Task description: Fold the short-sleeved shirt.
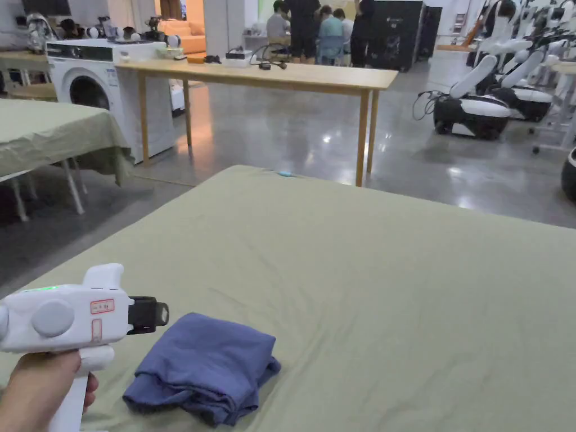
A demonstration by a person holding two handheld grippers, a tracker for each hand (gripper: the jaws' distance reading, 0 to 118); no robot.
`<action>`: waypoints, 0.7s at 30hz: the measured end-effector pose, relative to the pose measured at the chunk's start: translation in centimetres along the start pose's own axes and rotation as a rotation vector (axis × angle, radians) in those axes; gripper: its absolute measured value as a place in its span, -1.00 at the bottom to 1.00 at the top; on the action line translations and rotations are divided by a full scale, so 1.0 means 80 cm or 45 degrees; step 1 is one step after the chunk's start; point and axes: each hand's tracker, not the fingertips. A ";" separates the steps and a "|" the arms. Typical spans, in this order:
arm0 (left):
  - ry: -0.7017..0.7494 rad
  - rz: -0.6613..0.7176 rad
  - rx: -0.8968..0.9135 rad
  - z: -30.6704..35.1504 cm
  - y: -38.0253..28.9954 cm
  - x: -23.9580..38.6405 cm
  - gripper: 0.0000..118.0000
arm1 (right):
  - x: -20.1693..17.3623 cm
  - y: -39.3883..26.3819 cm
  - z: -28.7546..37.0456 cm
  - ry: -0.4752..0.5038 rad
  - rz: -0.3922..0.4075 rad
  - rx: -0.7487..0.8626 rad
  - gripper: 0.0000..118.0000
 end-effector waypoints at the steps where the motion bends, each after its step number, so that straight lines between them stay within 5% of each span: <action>1: 0.064 -0.093 0.053 0.006 0.001 0.039 -1.00 | 0.003 0.014 0.007 -0.067 0.041 0.021 -0.97; 6: -0.101 -0.379 0.377 0.029 0.014 0.237 -1.00 | -0.025 0.117 0.046 -0.388 0.367 0.316 -0.97; 10: -0.260 -0.429 0.607 0.069 0.042 0.354 -1.00 | -0.045 0.201 0.096 -0.466 0.373 0.543 -0.97; 13: -0.278 -0.461 0.654 0.098 0.044 0.413 -1.00 | -0.061 0.223 0.124 -0.630 0.492 0.660 -0.97; 15: -0.305 -0.486 0.676 0.109 0.036 0.429 -1.00 | -0.064 0.226 0.135 -0.721 0.506 0.683 -0.96; 18: -0.337 -0.476 0.662 0.121 0.017 0.443 -1.00 | -0.057 0.219 0.149 -0.640 0.364 0.652 -0.97; 21: -0.296 -0.490 0.636 0.123 0.010 0.453 -0.99 | -0.054 0.210 0.156 -0.690 0.358 0.686 -0.95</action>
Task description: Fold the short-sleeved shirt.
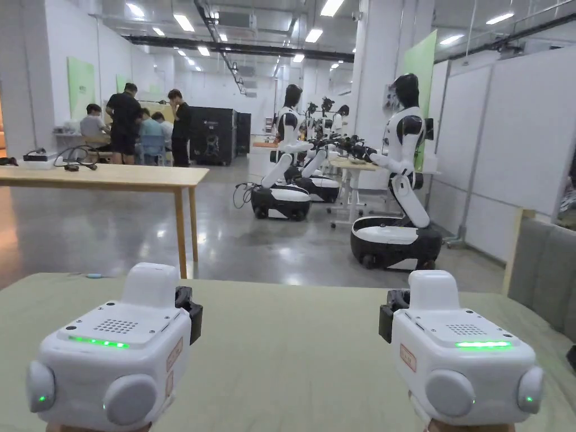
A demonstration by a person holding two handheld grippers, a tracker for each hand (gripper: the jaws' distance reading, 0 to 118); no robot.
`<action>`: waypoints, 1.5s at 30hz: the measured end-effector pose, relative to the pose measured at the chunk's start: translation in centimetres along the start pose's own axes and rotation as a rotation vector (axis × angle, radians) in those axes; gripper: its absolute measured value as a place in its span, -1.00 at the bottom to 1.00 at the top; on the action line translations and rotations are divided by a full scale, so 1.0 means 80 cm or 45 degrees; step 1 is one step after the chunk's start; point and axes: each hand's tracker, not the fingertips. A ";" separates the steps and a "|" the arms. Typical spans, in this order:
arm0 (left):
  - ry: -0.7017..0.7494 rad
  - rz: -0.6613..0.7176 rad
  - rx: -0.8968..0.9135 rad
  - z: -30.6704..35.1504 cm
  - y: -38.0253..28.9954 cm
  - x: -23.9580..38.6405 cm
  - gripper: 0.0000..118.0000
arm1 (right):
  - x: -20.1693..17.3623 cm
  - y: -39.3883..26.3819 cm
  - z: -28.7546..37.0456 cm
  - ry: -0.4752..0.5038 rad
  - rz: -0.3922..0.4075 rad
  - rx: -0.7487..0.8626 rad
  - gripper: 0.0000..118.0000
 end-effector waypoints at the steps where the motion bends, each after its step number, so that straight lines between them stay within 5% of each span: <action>1: -0.015 0.002 0.004 0.000 0.000 0.002 -0.97 | 0.003 0.000 0.001 0.001 -0.011 -0.010 -0.95; 7: -0.034 0.016 0.006 0.001 0.000 0.013 -0.83 | 0.013 0.003 0.005 -0.004 -0.021 -0.025 -0.87; 12: -0.043 0.006 0.018 0.007 0.002 0.016 -0.47 | 0.013 0.006 0.012 0.052 -0.063 -0.005 -0.38; 15: -0.037 0.001 0.016 0.010 0.001 0.018 0.24 | 0.010 0.005 0.011 0.064 -0.052 -0.007 0.04; 16: -0.035 -0.001 0.015 0.010 0.001 0.018 0.60 | 0.008 0.004 0.010 0.073 -0.047 -0.013 0.40; 18: -0.033 0.000 0.016 0.013 0.001 0.019 0.95 | 0.004 0.001 0.009 0.075 -0.038 -0.018 0.98; 26: -0.050 0.035 0.057 0.017 0.003 0.019 1.00 | 0.002 0.000 0.016 0.197 -0.098 0.021 1.00; 45: -0.021 0.037 0.048 0.020 0.001 0.016 1.00 | -0.012 0.029 0.024 0.052 -0.189 -0.042 1.00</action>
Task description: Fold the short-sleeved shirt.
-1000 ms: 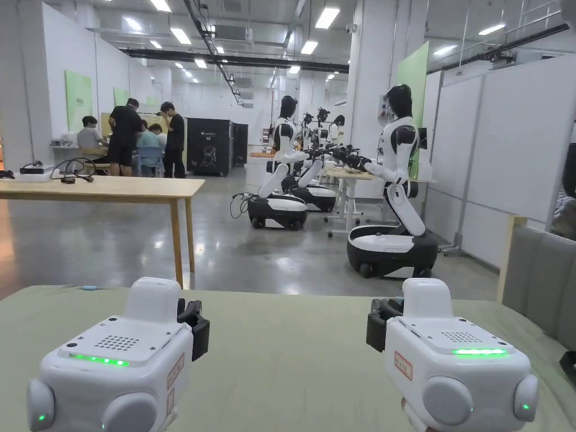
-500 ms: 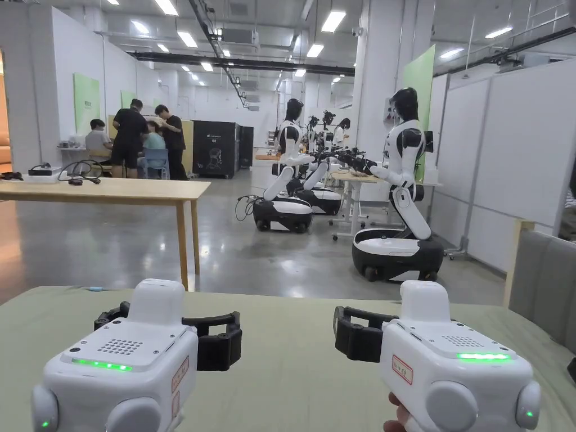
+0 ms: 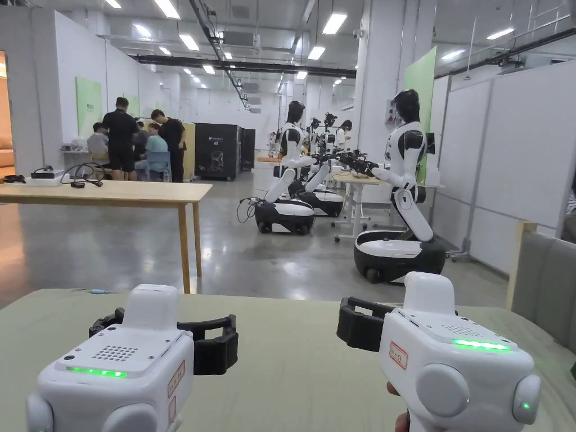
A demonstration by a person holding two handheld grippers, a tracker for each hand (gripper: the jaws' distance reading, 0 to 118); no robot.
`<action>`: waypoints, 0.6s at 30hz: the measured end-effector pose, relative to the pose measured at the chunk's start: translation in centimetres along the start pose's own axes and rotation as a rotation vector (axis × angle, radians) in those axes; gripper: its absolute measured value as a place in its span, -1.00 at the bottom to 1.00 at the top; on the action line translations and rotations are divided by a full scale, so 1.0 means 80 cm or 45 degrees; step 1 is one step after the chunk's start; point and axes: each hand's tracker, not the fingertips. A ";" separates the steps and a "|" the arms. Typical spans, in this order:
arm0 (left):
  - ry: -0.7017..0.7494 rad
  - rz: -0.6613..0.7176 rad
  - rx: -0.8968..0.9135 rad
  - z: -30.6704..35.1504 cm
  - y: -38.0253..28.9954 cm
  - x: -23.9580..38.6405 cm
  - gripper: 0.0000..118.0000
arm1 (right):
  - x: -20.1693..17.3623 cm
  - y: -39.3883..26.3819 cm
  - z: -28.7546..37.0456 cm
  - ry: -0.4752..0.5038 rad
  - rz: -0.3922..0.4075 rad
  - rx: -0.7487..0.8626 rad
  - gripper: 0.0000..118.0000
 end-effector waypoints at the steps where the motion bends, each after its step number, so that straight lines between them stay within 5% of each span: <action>1: 0.001 0.000 0.000 0.001 0.000 0.000 1.00 | 0.001 0.000 0.000 0.011 -0.008 0.005 1.00; 18: 0.005 0.031 0.001 0.002 -0.004 -0.003 1.00 | -0.002 0.000 0.003 0.030 -0.022 -0.017 1.00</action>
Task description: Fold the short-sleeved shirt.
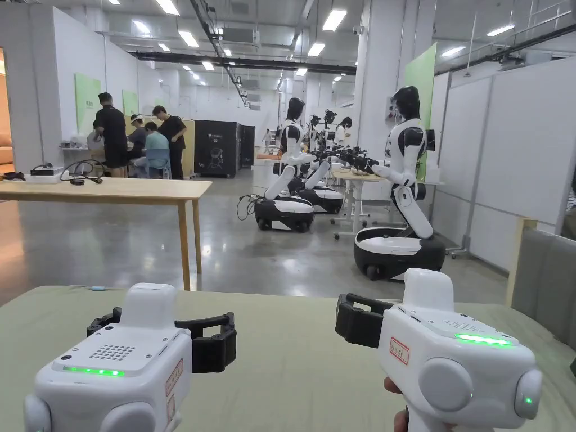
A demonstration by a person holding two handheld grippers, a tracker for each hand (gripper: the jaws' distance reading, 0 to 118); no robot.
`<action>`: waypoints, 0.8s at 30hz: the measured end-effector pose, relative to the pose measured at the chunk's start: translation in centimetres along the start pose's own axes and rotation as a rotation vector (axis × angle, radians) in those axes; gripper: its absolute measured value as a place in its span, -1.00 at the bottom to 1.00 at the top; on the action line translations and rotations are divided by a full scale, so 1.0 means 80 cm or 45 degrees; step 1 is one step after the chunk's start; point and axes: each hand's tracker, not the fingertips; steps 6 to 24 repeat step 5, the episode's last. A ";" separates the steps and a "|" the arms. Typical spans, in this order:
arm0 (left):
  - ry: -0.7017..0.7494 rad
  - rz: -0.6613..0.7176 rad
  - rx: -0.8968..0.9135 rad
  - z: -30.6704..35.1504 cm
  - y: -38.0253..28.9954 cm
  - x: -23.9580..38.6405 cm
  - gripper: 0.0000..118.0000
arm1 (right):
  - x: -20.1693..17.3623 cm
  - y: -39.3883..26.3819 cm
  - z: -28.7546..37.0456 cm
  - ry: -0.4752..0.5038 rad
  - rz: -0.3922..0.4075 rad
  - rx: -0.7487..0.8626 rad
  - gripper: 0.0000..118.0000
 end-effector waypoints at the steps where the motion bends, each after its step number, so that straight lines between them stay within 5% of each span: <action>1: 0.001 0.001 0.001 0.000 0.000 0.000 1.00 | -0.002 -0.002 0.003 -0.006 0.010 0.029 1.00; 5: 0.003 0.003 0.002 -0.001 0.001 0.001 1.00 | -0.013 -0.002 0.006 -0.117 0.102 0.041 1.00; 24: 0.003 0.003 0.002 -0.001 0.001 0.001 1.00 | -0.013 -0.002 0.006 -0.117 0.102 0.041 1.00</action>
